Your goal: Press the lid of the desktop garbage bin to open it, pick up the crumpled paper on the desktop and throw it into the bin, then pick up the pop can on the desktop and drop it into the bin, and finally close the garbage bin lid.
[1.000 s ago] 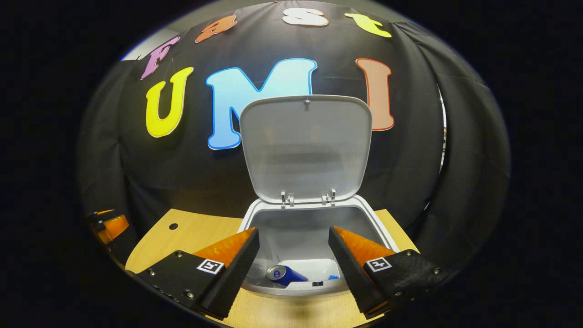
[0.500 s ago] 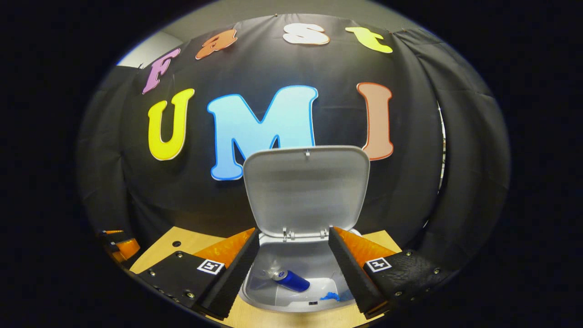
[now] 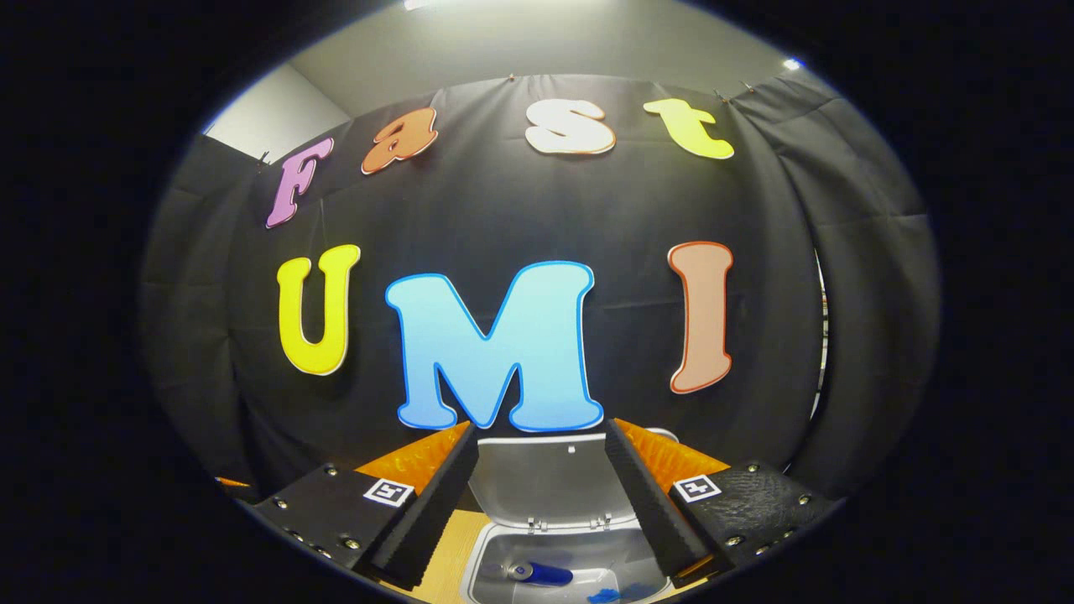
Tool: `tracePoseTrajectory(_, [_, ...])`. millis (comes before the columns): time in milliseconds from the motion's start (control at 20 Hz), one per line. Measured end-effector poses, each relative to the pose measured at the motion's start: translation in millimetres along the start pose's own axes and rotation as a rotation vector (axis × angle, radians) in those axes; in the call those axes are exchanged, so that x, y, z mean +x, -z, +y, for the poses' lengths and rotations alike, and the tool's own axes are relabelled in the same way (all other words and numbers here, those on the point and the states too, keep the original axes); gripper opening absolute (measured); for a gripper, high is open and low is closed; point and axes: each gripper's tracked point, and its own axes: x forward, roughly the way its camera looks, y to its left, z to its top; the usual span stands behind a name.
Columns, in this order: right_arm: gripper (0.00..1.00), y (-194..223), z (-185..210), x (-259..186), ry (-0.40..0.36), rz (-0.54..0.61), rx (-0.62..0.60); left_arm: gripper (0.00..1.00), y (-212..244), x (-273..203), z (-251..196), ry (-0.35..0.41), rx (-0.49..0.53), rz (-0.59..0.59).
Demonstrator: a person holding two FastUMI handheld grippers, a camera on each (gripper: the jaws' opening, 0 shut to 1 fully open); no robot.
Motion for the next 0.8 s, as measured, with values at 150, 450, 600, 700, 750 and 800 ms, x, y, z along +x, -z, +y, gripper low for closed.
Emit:
tracePoseTrajectory(150, [0.97,-16.9,-0.8,14.5,-0.003,-0.030,-0.018,0.95,-0.2,-2.3,2.6,-0.005,-0.002,0.000])
tracePoseTrajectory(450, [0.97,-11.9,-12.8,46.7,0.024,-0.009,-0.045,0.99,2.7,-8.5,8.0,-0.022,-0.019,0.003])
tracePoseTrajectory(600, [0.97,7.2,-20.1,57.6,0.038,0.039,-0.050,0.99,4.8,-10.5,12.3,-0.036,-0.025,0.005])
tracePoseTrajectory(700, [0.97,19.1,-23.4,63.0,0.042,0.071,-0.059,0.99,5.1,-11.6,14.4,-0.043,-0.029,0.007])
tracePoseTrajectory(750, [0.97,23.3,-24.8,64.9,0.043,0.080,-0.063,0.95,5.3,-12.1,15.1,-0.046,-0.030,0.008])
tracePoseTrajectory(800, [0.97,27.5,-24.3,66.3,0.040,0.091,-0.065,0.95,6.1,-12.2,15.3,-0.048,-0.029,0.009])
